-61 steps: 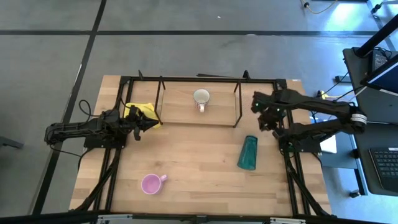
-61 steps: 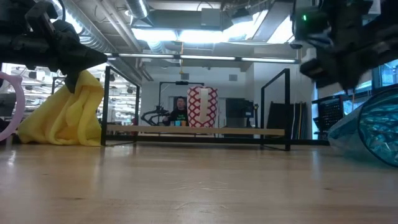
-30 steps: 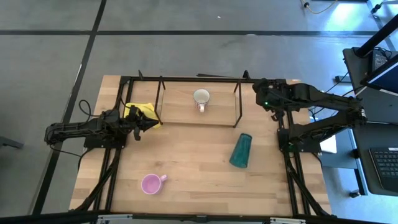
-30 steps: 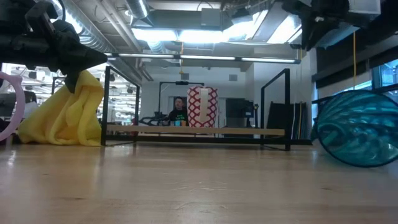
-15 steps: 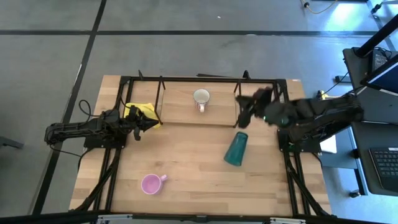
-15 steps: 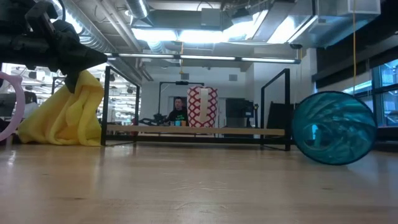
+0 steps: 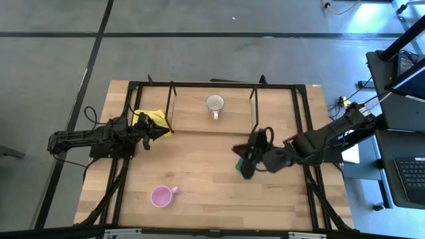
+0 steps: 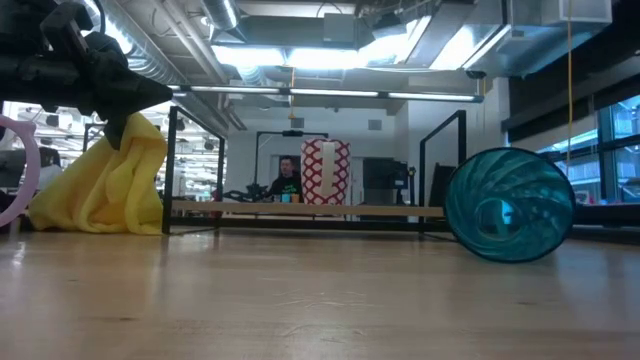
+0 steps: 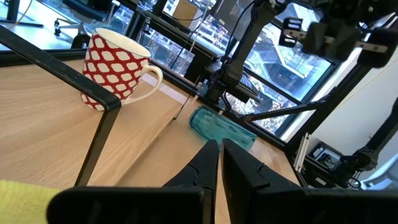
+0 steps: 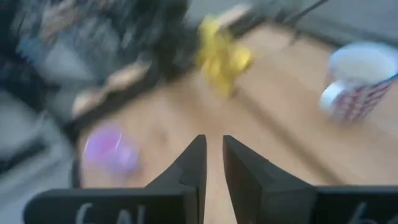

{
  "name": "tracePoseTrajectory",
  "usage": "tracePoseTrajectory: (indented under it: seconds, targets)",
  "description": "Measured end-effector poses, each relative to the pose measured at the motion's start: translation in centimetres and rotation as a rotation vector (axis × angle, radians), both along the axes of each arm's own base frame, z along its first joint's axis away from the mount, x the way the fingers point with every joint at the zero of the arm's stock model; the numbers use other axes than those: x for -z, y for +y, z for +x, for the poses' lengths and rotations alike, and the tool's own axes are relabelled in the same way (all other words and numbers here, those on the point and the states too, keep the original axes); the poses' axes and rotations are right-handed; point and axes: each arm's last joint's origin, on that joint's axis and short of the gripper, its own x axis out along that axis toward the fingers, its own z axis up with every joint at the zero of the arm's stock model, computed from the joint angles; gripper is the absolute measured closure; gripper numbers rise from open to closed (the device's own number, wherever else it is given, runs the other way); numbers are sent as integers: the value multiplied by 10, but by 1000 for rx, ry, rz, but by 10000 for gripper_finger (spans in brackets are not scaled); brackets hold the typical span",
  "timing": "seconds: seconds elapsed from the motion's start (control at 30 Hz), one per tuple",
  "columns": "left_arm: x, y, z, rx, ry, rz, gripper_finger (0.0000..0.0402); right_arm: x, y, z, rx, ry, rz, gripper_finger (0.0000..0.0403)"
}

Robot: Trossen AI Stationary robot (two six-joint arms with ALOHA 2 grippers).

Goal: Stack small to large cups/mugs on shelf
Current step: Put the blue cup on the shelf

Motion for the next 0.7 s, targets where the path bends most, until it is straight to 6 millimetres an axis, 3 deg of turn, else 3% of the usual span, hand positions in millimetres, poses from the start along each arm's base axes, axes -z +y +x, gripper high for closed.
tracePoseTrajectory:
  seconds: [0.13, 0.47, 0.7]
  targets:
    - [0, 0, 0, 0, 0, 0, 388, 0, -3, 17, 166, -148, 53, 347]
    - [0, 0, 0, 0, 0, 0, 388, -5, 21, 62, -83, -456, 229, 347]
    - [0, 0, 0, 0, 0, 0, 388, -11, 24, 67, -110, -553, 222, 347]
